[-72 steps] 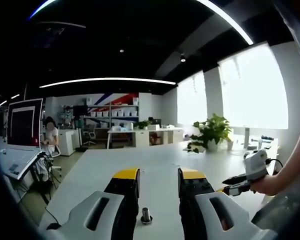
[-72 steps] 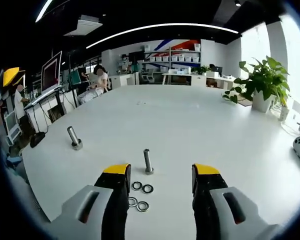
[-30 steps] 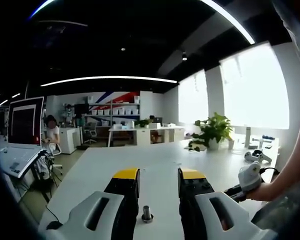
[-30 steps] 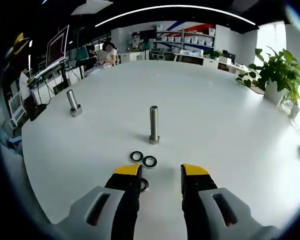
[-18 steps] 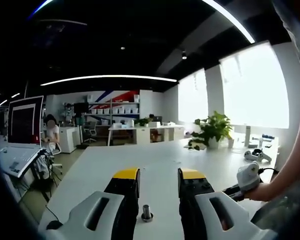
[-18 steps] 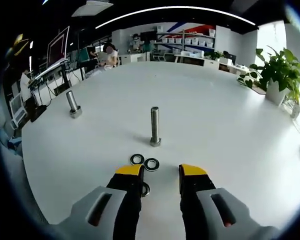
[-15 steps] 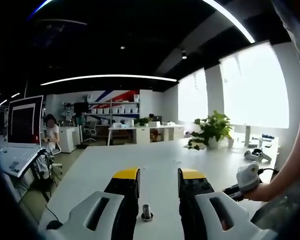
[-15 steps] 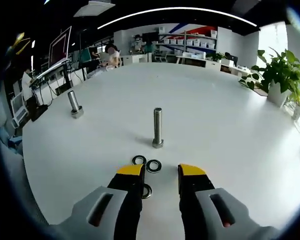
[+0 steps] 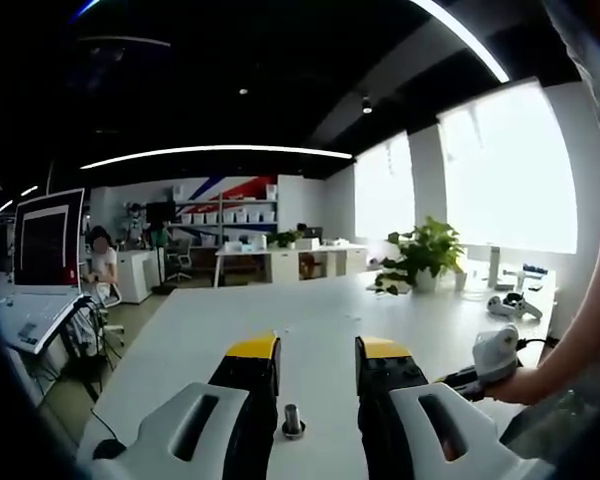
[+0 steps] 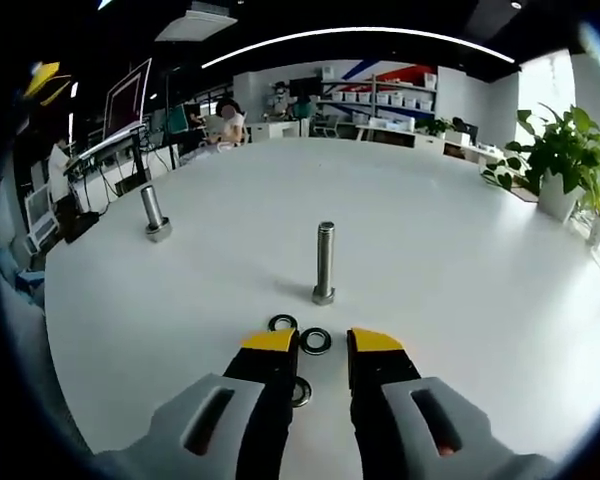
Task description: Place the washer onto the threaded stud by aligning its center hole with the stud, sliding it down to the base, and recovering from edge contact or off-axis alignment until the washer reaches the visible bottom stop.
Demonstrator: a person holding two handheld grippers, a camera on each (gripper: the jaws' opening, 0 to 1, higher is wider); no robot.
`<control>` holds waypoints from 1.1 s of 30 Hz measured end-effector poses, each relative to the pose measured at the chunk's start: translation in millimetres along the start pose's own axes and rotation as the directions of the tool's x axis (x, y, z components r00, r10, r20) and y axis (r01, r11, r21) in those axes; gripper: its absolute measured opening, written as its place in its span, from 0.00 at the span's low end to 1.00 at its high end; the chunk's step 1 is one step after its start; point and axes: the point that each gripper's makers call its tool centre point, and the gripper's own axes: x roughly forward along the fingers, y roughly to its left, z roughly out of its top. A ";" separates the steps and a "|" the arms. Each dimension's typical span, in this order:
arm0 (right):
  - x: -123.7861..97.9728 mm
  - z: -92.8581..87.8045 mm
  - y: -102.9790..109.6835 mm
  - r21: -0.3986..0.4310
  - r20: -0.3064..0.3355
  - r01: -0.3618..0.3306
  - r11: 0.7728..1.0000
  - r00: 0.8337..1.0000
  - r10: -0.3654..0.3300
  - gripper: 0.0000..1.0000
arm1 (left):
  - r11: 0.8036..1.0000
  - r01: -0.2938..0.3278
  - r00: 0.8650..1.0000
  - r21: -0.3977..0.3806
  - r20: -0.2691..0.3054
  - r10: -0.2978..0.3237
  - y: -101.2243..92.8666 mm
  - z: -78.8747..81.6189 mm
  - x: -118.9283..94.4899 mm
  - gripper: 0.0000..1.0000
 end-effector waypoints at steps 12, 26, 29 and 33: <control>2.4 2.2 2.1 0.005 0.033 -0.013 1.000 0.999 0.012 0.16 | 1.000 0.002 1.000 0.002 -0.014 -0.002 0.6 -2.3 0.3 0.28; 0.5 0.7 2.2 0.007 0.040 -0.012 1.000 0.999 0.012 0.15 | 1.000 0.009 1.000 0.000 -0.024 -0.009 -0.5 -5.6 1.2 0.27; 0.8 1.0 2.5 -0.001 0.037 -0.010 1.000 0.999 0.010 0.14 | 1.000 0.011 1.000 -0.001 -0.029 -0.011 -0.8 -6.9 1.2 0.27; 2.8 2.4 3.3 -0.023 0.026 -0.017 1.000 1.000 0.018 0.13 | 1.000 0.017 0.999 0.004 -0.030 -0.017 -2.5 -6.9 1.4 0.27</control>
